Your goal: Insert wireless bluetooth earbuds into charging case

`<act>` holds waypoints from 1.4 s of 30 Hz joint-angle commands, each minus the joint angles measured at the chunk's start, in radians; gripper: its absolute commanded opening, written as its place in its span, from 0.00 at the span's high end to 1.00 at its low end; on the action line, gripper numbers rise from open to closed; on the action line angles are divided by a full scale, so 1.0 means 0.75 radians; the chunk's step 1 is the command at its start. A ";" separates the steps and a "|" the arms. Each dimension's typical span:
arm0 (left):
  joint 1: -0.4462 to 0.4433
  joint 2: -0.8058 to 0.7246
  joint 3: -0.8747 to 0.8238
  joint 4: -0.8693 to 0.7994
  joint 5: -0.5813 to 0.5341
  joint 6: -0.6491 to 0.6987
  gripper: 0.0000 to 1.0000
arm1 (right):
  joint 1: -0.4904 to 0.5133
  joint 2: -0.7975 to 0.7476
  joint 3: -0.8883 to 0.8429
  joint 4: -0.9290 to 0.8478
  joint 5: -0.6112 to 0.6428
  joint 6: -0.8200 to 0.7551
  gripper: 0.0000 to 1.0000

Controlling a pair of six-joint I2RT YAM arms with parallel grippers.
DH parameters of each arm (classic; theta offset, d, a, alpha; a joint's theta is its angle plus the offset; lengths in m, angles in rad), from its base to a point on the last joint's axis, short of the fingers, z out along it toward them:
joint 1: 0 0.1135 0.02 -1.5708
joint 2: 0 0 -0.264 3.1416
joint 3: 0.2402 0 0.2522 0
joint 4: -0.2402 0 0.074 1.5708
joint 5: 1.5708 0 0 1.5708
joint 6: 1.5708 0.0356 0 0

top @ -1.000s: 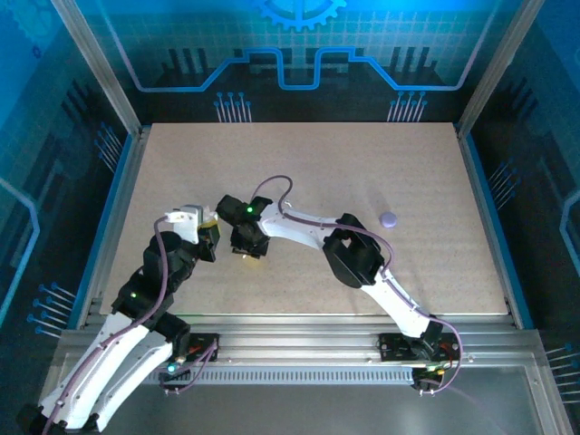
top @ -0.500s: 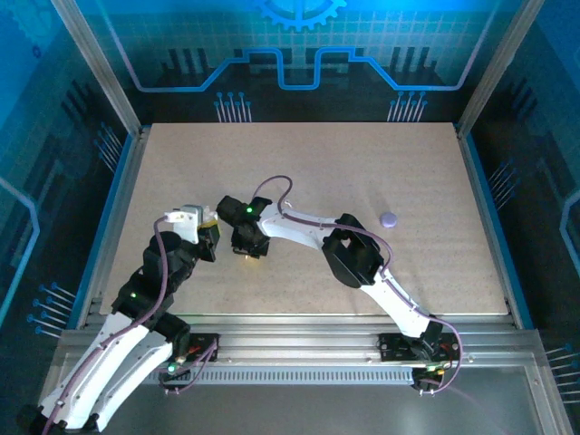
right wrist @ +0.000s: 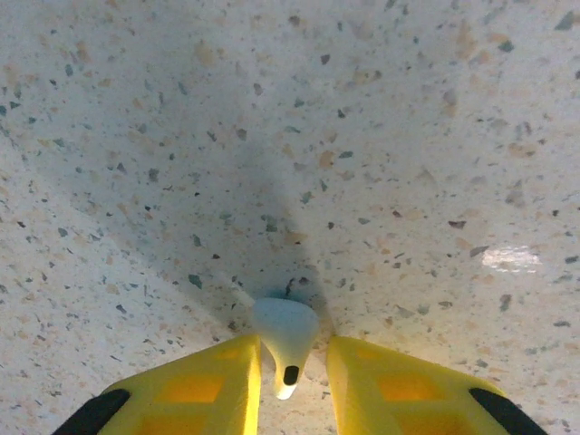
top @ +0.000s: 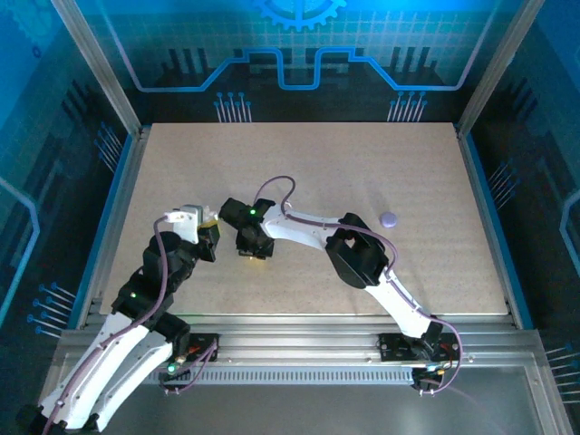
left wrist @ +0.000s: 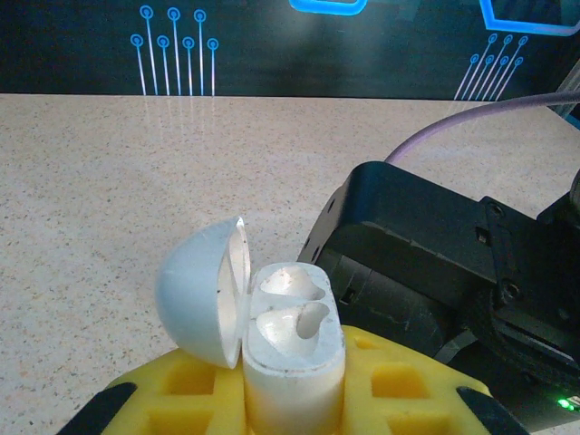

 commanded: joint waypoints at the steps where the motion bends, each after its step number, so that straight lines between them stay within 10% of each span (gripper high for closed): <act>1: 0.007 -0.020 0.018 0.026 0.014 -0.018 0.79 | -0.026 0.001 0.015 -0.160 0.084 -0.059 0.72; 42: 0.007 0.001 0.005 0.049 0.048 -0.031 0.79 | -0.100 0.111 0.198 -0.114 0.074 -0.212 0.83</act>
